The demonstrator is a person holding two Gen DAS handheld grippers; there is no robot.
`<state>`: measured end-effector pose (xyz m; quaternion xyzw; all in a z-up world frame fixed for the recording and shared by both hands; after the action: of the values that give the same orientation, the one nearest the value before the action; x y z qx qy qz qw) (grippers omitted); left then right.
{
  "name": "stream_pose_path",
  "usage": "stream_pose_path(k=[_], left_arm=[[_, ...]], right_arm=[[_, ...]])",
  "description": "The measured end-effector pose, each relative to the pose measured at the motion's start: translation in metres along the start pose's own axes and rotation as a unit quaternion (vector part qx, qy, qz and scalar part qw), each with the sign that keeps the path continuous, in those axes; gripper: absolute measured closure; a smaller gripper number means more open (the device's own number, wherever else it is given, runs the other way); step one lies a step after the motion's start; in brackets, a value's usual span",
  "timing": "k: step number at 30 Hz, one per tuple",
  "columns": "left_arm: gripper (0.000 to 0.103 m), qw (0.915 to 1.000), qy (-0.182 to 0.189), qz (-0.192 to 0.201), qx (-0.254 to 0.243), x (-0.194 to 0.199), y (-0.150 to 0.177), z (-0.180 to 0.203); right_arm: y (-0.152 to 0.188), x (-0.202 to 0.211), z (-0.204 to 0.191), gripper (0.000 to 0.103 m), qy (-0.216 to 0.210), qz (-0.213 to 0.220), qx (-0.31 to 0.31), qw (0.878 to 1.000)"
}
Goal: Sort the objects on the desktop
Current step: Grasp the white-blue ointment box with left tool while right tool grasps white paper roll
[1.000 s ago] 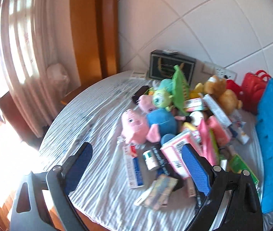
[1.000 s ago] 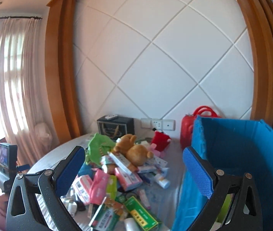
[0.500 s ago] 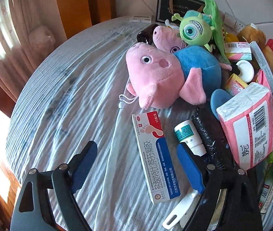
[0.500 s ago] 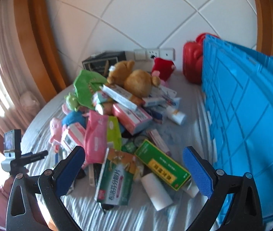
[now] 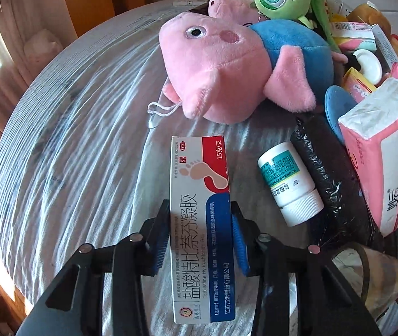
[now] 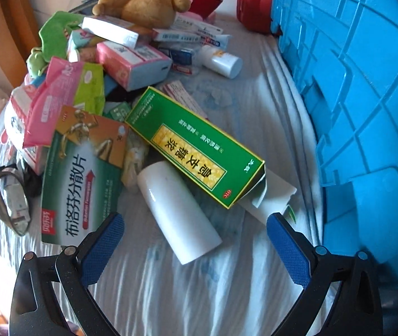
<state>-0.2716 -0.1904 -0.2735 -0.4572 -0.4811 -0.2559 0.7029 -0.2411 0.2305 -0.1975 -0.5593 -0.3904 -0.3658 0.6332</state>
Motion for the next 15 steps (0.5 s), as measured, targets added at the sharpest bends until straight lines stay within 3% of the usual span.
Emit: stream_pose_path(k=[8,15], left_arm=[[0.064,0.9999,-0.006,0.010,-0.006,0.001,0.014,-0.007],[0.063,0.9999,-0.010,0.006,-0.007,0.002,0.002,-0.011]], right_arm=[[0.002,-0.045,-0.018,0.000,-0.027,-0.057,0.053,0.997],[-0.002,-0.066,-0.023,0.000,-0.051,-0.085,0.049,0.994]])
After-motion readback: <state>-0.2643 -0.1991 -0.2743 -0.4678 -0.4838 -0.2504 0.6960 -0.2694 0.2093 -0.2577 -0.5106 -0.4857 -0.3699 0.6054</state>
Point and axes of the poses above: each gripper's, at about its wrist camera, not at the fingertips, and x roughly against the way its jaws point, z to its right, y to its underside, the point moved 7 cm from there along -x, roughly the way its jaws point, and after that the axes turned 10 degrees about x, right-handed, at the moved point
